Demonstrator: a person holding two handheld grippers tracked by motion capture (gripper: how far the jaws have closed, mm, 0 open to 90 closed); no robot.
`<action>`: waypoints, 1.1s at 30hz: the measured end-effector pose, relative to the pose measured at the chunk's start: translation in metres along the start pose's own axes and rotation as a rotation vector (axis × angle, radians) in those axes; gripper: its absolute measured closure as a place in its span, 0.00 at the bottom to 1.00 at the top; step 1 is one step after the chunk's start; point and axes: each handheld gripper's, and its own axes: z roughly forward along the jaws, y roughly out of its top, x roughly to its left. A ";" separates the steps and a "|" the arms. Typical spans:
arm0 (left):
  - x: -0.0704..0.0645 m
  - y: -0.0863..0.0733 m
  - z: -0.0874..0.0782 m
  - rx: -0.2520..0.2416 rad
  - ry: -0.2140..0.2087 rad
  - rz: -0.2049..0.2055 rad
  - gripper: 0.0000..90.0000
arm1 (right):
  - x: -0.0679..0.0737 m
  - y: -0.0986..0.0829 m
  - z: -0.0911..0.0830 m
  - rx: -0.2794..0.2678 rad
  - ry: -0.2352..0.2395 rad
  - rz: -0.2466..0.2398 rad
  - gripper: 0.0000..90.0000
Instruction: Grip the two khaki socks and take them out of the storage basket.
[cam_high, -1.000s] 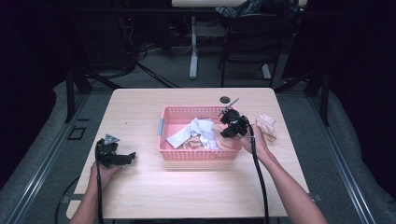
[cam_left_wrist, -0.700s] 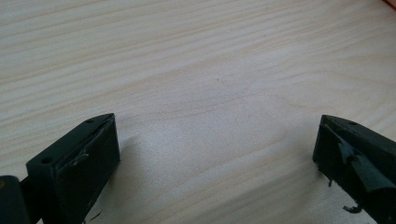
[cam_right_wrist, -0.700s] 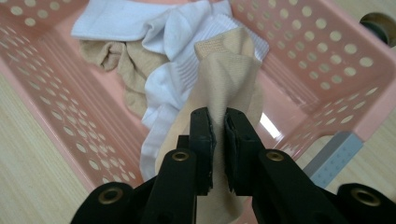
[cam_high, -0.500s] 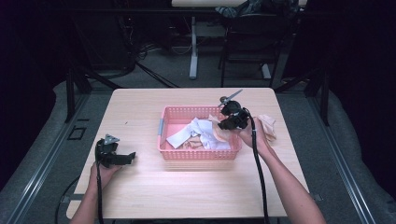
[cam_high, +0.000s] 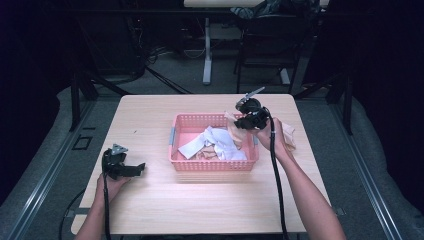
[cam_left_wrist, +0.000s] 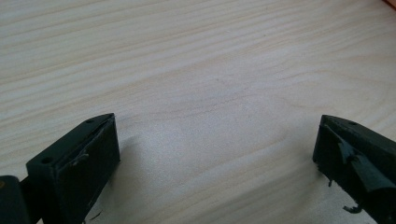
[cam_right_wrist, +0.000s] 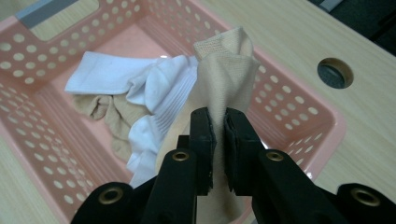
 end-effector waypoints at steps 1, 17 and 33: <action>0.000 0.000 0.000 0.000 0.000 0.000 0.00 | -0.003 0.001 0.000 0.003 0.002 0.010 0.91; 0.000 0.000 0.000 0.000 0.000 0.000 0.00 | -0.029 0.011 -0.022 -0.103 -0.126 0.055 0.91; 0.000 0.000 0.000 0.000 -0.001 0.001 0.00 | -0.071 -0.015 -0.049 -0.092 -0.226 0.141 0.91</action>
